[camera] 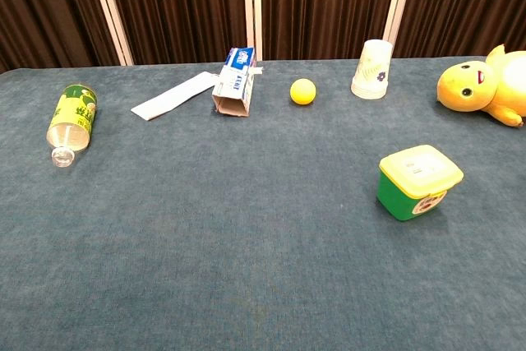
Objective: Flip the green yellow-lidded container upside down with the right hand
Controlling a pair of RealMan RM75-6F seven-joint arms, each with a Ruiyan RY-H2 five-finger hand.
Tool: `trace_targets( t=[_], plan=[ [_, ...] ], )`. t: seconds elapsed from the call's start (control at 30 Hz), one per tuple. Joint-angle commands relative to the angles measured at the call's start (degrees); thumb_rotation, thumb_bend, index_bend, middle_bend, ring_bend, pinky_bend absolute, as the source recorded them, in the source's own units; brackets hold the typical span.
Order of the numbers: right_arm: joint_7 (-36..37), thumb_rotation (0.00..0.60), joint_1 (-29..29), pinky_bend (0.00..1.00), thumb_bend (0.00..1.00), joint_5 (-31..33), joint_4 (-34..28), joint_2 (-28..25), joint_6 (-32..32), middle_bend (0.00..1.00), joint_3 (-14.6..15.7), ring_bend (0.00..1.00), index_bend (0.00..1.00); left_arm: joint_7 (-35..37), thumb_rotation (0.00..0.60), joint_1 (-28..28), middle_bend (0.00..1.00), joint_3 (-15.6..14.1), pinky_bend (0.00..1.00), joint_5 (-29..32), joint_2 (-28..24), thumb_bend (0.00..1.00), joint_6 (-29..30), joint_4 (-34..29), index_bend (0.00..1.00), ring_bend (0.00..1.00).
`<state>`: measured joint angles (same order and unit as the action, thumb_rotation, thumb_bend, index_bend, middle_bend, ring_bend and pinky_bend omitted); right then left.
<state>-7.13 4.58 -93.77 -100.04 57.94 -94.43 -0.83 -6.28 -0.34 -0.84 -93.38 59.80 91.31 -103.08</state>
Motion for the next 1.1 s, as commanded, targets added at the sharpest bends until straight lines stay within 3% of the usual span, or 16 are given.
trace_targets(
  t=[0.03,0.33,0.5,0.73,0.93,1.1],
  plan=[
    [-0.1,0.600,-0.1,0.00,0.00,0.1,-0.2,0.0,0.3,0.00,-0.1,0.00,0.03,-0.2,0.600,0.0,0.00,0.0,0.00,0.1,0.1,0.00,-0.1,-0.1,0.00,0.00],
    [0.4,0.600,2.3,0.00,0.00,-2.1,0.4,-0.2,5.8,0.00,0.7,0.00,0.01,-0.3,0.600,-0.5,0.00,0.2,0.00,0.0,0.5,0.00,-0.9,0.0,0.00,0.00],
    [0.1,0.600,9.4,0.00,0.00,-5.1,1.2,-0.8,15.7,0.00,0.0,0.00,0.02,-0.2,0.600,-0.8,0.00,0.8,0.00,1.3,0.9,0.00,-1.4,0.1,0.00,0.00],
    [-7.7,0.600,23.3,0.05,0.00,-10.2,3.5,2.4,34.2,0.02,-1.8,0.00,0.04,-1.1,0.600,-1.9,0.00,2.1,0.00,5.1,1.7,0.00,-3.9,0.8,0.00,0.00],
    [-10.4,0.600,31.0,0.11,0.00,-5.2,3.0,7.4,46.7,0.04,-4.1,0.00,0.05,-1.8,0.600,-3.1,0.00,3.2,0.00,8.8,2.6,0.00,-6.6,2.0,0.00,0.00],
    [-12.0,0.600,34.3,0.14,0.00,0.9,3.8,10.0,52.6,0.05,-5.4,0.00,0.05,-2.2,0.600,-3.7,0.00,3.4,0.00,10.4,3.0,0.00,-7.9,2.5,0.00,0.00]
  ],
)
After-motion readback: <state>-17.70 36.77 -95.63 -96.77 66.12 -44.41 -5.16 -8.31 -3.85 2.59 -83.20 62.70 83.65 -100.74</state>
